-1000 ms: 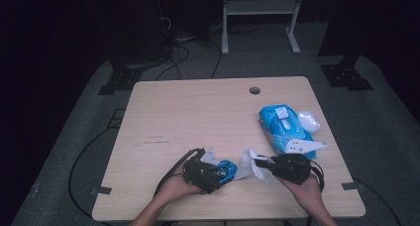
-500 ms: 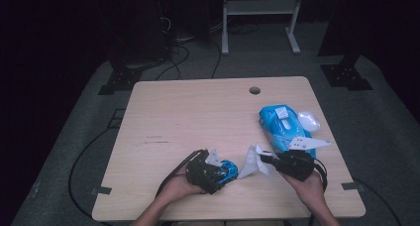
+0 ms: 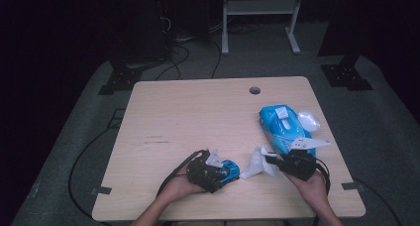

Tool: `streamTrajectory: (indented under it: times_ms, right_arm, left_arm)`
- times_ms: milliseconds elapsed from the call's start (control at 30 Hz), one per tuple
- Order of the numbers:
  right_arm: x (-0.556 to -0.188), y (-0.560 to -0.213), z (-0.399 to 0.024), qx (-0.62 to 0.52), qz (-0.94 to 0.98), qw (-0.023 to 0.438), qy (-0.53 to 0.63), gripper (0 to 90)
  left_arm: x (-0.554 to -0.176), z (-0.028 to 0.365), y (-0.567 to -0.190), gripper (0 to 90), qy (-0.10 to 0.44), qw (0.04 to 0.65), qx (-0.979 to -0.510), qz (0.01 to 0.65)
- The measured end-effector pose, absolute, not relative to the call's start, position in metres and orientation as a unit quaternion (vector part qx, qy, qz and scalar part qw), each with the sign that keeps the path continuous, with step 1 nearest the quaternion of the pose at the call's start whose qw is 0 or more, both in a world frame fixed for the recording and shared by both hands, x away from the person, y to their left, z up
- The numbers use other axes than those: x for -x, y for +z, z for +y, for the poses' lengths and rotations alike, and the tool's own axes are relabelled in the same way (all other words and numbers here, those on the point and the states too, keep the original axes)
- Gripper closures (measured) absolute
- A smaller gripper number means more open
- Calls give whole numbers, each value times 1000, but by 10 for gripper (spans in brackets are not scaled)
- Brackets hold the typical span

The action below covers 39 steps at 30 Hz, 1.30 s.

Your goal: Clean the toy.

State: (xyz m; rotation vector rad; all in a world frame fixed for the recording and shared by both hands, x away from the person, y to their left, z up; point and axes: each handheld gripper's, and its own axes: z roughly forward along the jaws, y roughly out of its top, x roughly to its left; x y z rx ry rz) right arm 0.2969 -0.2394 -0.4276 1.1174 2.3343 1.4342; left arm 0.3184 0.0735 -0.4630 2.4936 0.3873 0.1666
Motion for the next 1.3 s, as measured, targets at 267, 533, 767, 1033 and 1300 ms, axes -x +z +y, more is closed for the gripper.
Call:
streamTrajectory:
  times_ms: [267,533,767,1033,1300]
  right_arm:
    - [-295,-421,-244,-376,779,104,491,827]
    - [-295,-422,-248,-381,778,106,488,826]
    - [-295,-427,-252,-381,785,104,477,824]
    - [-294,-432,-258,-375,790,100,475,824]
    - [-294,-433,-260,-366,797,103,469,820]
  left_arm:
    - [-320,76,-460,279,63,306,-939,148]
    - [-328,78,-456,279,72,313,-934,159]
    - [-344,80,-452,280,79,311,-931,173]
    - [-360,80,-449,280,83,310,-929,182]
    - [-377,80,-443,280,91,306,-929,189]
